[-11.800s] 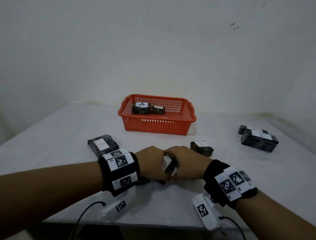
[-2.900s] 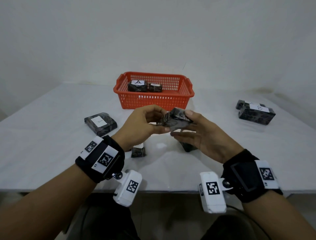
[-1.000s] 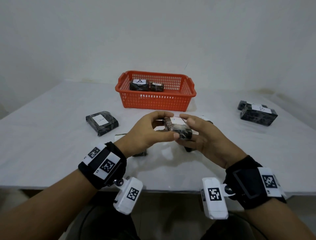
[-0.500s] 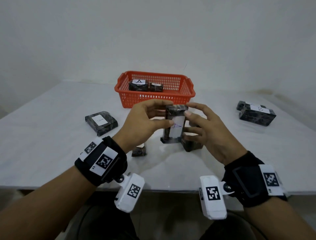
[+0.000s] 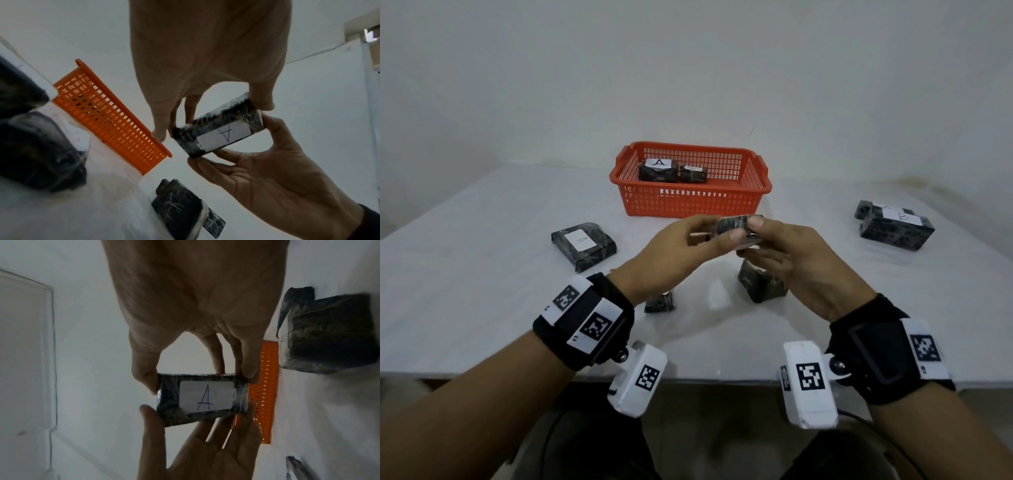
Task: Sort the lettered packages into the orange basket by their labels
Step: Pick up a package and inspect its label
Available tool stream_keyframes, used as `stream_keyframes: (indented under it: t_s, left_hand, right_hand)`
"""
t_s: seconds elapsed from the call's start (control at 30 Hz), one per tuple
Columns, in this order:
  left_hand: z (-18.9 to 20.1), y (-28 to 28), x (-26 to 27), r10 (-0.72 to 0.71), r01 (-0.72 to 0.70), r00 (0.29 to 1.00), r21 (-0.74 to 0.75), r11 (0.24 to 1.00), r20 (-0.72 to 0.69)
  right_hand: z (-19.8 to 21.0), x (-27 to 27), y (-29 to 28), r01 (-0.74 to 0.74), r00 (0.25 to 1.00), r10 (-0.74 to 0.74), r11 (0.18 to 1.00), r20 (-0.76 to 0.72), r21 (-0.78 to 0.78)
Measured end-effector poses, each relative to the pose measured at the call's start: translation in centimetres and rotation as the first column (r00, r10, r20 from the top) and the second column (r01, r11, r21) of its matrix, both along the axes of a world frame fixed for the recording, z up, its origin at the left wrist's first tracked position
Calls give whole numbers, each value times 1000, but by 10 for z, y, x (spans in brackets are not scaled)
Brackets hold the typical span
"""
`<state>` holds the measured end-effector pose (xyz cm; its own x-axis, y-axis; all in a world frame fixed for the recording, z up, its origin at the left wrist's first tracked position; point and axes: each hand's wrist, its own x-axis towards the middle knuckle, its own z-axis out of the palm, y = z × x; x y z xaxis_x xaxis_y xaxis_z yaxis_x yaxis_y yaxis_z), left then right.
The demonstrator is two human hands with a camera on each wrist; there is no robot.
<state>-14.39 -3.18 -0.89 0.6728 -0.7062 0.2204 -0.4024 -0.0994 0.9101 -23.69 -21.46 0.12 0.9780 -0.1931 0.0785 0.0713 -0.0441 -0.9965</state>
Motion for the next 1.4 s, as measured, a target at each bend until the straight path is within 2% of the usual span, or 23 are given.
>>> stream_keyframes:
  t_s: [0.17,0.3,0.4,0.53,0.77,0.87,1.07,1.2,1.33,1.4]
  left_hand:
    - [-2,0,-5,-23,19,996,-47,999,-89]
    - [-1,2,-6,-65,61,994,-56,997,-85]
    - [-1,5,-7,-115,109,984,-50,993,-138]
    - [-4,4,-1,-63,53,988,-72,996,-144]
    - [-2,7,0,-139,128,968,-66,990,-210]
    - [-2,7,4,-95,81,974,-73,994,-204]
    - [-3,6,4,-132,115,957,-79,990,-257]
    - [-2,3,5,-87,75,974,-68,995,-207]
    - [-2,5,2,-159,146,955,-70,987,-252]
    - [-3,5,3,-118,108,960,-54,993,-255]
  right_hand:
    - [-2,-6,2,-70,998,68,989,-15,-127]
    - [-4,-5,2,-42,998,46,994,33,-103]
    - [-7,-4,1,-21,998,26,995,57,-95]
    - [-11,-4,2,-47,999,47,998,15,-32]
    - [-12,-2,-2,-77,996,79,996,38,-47]
    - [-12,-2,-6,-113,994,113,994,-4,10]
    - [-16,1,-10,-50,999,50,999,18,21]
    - [-12,0,-5,-69,997,70,997,-21,34]
    - [-13,2,-4,-21,1000,21,1000,2,-10]
    - [-14,1,-6,-38,999,38,999,-2,3]
